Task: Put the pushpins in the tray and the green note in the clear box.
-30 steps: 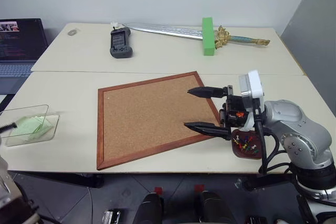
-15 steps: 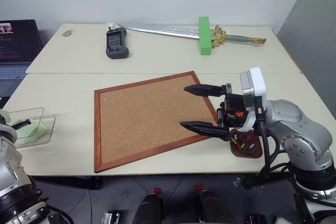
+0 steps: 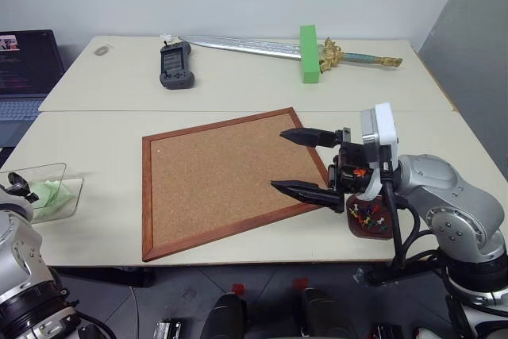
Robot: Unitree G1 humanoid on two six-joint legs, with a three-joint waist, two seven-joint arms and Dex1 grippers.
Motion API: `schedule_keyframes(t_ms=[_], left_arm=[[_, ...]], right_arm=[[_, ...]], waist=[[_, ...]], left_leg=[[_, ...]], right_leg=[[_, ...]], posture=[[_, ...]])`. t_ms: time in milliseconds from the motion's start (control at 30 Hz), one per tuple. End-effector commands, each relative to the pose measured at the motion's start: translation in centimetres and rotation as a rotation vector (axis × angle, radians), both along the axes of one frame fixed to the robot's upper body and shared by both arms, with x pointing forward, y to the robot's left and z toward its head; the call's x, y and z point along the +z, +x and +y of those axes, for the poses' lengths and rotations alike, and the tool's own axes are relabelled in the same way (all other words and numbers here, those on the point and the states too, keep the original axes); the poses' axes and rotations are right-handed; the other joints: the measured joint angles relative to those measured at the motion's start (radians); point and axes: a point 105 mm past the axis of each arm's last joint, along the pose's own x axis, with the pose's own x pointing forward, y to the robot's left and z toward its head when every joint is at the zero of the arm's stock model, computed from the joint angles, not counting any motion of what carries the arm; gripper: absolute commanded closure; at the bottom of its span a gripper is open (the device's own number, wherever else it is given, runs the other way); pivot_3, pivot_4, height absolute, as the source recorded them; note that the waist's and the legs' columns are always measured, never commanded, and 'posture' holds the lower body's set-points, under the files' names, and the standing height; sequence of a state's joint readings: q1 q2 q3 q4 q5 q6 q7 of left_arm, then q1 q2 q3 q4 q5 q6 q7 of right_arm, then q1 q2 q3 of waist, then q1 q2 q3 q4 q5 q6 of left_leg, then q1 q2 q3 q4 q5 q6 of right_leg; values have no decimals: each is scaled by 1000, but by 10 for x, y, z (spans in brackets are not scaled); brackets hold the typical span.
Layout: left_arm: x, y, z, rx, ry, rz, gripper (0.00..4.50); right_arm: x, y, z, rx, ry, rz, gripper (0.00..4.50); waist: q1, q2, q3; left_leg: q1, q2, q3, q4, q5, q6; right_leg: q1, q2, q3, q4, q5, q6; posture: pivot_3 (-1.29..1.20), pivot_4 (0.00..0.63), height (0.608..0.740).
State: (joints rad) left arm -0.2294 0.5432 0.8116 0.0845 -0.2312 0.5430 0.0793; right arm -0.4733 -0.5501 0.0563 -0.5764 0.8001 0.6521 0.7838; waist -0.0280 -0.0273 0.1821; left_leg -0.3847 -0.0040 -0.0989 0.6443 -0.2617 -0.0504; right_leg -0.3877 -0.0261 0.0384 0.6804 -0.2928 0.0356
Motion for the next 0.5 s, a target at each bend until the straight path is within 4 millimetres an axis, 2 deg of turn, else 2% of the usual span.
schedule_keyframes(t_ms=[33,167,267,400,433,500], left_arm=[[19,-5,0,17,41,-52,958],[35,-4,-6,14,91,-76,137],[51,4,-21,-40,140,-105,29],[65,35,-76,-327,133,-183,29],[72,44,-99,-434,171,-187,29],[78,53,-127,-564,205,-191,29]], right_arm=[[12,-7,0,13,13,-51,0],[9,-4,-4,-26,18,-35,0],[5,0,-11,-81,18,-19,0],[6,11,-22,-225,81,32,0],[4,14,-25,-278,92,41,0],[0,18,-30,-359,94,42,0]], waist=[[0,0,0],[0,0,0],[1,-1,0],[5,-1,-1],[6,-1,-1],[6,-2,-1]], left_leg=[[0,0,0,0,0,0],[0,0,0,0,0,0],[0,0,0,0,0,0],[-1,-1,0,0,0,0],[-1,-1,0,0,0,0],[-1,-2,0,0,0,0]], right_leg=[[0,0,0,0,0,0],[0,0,0,0,0,0],[0,0,0,0,0,0],[1,0,0,0,0,0],[1,0,0,0,0,0],[1,0,0,0,0,0]], posture=[[0,150,740],[0,150,740],[0,150,740],[0,150,740],[0,150,740],[0,150,740]])
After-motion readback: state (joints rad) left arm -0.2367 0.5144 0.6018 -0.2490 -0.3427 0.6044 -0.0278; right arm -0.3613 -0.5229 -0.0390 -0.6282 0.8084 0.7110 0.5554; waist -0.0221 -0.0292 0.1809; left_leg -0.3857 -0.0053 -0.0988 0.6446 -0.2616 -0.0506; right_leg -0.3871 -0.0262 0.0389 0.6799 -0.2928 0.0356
